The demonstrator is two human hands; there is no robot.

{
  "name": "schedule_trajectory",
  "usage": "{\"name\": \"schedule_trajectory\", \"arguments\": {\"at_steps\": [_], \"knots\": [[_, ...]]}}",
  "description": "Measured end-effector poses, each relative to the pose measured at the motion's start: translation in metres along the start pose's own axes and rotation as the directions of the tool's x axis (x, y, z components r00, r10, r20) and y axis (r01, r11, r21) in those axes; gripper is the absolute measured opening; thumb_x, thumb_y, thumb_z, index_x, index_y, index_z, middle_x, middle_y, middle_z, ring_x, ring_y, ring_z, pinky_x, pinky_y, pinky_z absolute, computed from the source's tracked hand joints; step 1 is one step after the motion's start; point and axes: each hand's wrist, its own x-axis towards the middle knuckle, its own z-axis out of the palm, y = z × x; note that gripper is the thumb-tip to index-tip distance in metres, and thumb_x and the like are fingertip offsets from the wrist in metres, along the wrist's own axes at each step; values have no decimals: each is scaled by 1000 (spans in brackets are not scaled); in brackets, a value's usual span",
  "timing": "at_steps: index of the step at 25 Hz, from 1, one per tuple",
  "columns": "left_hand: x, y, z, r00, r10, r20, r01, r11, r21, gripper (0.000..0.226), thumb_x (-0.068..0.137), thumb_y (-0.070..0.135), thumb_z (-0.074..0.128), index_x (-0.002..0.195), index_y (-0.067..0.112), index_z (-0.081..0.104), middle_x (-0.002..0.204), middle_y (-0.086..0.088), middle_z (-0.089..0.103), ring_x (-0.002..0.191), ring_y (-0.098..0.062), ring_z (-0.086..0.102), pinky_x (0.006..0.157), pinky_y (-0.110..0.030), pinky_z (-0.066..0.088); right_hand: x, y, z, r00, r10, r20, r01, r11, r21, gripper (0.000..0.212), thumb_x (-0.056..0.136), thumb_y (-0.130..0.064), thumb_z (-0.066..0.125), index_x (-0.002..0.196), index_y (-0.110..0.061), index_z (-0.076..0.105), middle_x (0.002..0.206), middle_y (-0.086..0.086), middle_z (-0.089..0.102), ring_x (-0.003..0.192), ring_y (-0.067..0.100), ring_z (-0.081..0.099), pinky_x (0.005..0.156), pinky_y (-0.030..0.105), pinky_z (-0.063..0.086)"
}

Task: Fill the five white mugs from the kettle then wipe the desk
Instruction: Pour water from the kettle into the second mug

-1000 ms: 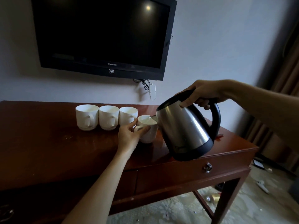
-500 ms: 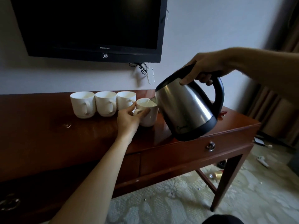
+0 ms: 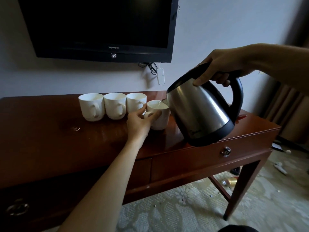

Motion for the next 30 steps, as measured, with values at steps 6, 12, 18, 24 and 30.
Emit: {"name": "schedule_trajectory", "arguments": {"at_steps": [6,12,18,24,30], "knots": [[5,-5,1,999,14,-36,-12,999,48,92,51,67,84,132,27,69,71,-24,69,61,-18,54,64,-41,50,3,1,-4,1000,-23,21,23,1000,0,23,82,-16,81,98,-6,68,49,-3,24,41,11,23,43,23,31],[-1,1,-4,998,24,-61,-18,995,94,94,50,68,84,133,25,69,82,4,77,86,-14,73,88,-45,61,-2,10,1,987,-118,-106,127,989,76,39,72,-17,88,110,-14,80,56,1,35,46,13,30,42,22,32],[-7,9,-3,991,95,-91,-74,975,208,75,68,50,90,134,21,67,97,-11,78,99,-29,72,74,-31,49,-19,63,51,892,-165,-421,331,872,360,69,56,-27,88,123,-19,75,51,-6,47,40,10,35,39,21,34],[-13,18,1,985,115,-127,-60,927,369,69,74,54,84,135,27,66,103,-10,77,106,-28,70,76,-33,46,-27,93,82,842,-63,-535,385,766,515,86,57,-28,90,139,-24,65,54,-1,55,41,16,38,40,24,36],[-26,25,16,968,188,-164,-65,825,561,41,84,60,72,110,27,69,96,-4,73,102,-33,67,71,-32,40,-33,96,82,802,-113,-587,405,825,395,73,71,-18,91,138,-27,62,49,-4,58,38,18,44,41,28,41]]}}
